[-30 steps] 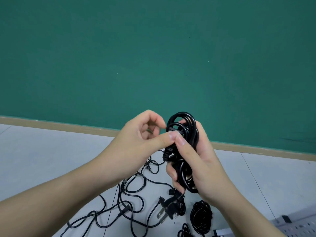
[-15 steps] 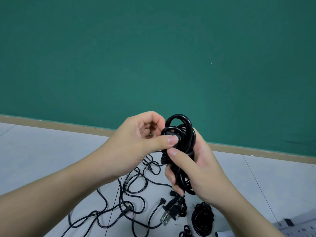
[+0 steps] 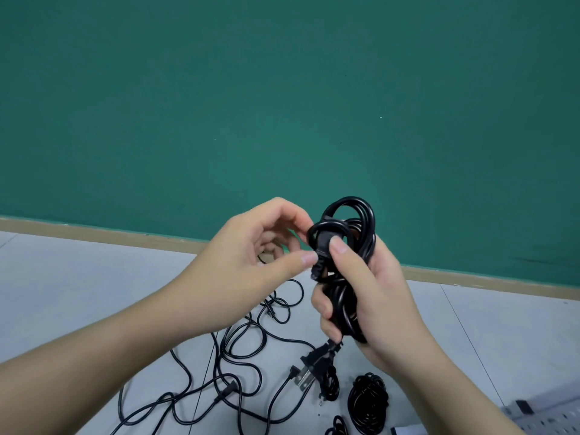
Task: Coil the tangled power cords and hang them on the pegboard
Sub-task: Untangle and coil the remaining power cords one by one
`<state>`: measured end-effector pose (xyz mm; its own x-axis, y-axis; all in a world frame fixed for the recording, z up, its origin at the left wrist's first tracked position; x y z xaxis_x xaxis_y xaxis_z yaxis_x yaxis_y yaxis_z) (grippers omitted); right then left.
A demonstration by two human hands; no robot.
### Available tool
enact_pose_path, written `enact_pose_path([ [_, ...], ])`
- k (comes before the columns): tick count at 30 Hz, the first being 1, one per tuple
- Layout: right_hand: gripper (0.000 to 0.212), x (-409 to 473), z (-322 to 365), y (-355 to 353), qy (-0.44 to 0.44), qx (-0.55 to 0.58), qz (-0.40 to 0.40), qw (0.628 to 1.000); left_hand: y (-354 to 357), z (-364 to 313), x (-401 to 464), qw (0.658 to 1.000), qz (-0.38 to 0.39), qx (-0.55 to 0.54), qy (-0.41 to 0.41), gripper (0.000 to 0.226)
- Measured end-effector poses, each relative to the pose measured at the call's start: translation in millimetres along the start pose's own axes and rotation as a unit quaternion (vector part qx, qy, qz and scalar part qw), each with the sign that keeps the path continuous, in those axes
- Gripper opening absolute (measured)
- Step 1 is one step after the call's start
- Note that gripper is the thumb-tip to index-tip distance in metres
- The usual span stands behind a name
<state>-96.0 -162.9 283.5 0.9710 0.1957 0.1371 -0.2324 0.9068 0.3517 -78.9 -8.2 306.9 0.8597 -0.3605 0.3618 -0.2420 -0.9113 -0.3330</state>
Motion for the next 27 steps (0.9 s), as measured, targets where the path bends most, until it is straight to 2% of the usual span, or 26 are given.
enact_pose_path([
  [4,0.024,-1,1,2,0.005,0.019,0.003,1.000,6,0,-4,0.998,0.015,0.047,0.025,0.037],
  [9,0.020,-2,-4,4,0.009,-0.012,0.017,1.000,4,4,-4,0.994,-0.035,0.096,0.044,0.038],
  [12,0.025,-3,-8,6,0.012,-0.035,0.020,0.999,3,9,-4,0.991,-0.054,0.119,0.035,0.043],
  [16,0.026,-1,-11,2,0.026,-0.045,0.025,0.998,4,17,-3,0.992,-0.065,0.106,0.008,0.050],
  [22,0.043,3,-9,-9,0.088,0.038,0.049,0.994,3,25,4,0.996,-0.081,0.020,-0.039,0.031],
  [27,0.048,7,-7,-30,0.110,0.063,0.038,0.991,8,38,5,0.987,-0.060,0.002,-0.150,0.027],
])
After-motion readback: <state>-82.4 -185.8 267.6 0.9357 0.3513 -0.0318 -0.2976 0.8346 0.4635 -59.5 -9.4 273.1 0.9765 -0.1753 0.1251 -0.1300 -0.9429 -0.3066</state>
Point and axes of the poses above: each hand's wrist, its own x-axis towards the middle knuckle, its own y-axis out of the palm, z = x × y, the point moved 4 cm from there along x, towards the middle knuckle, and after that the axes turned 6 degrees about x, right-handed, at the moved point
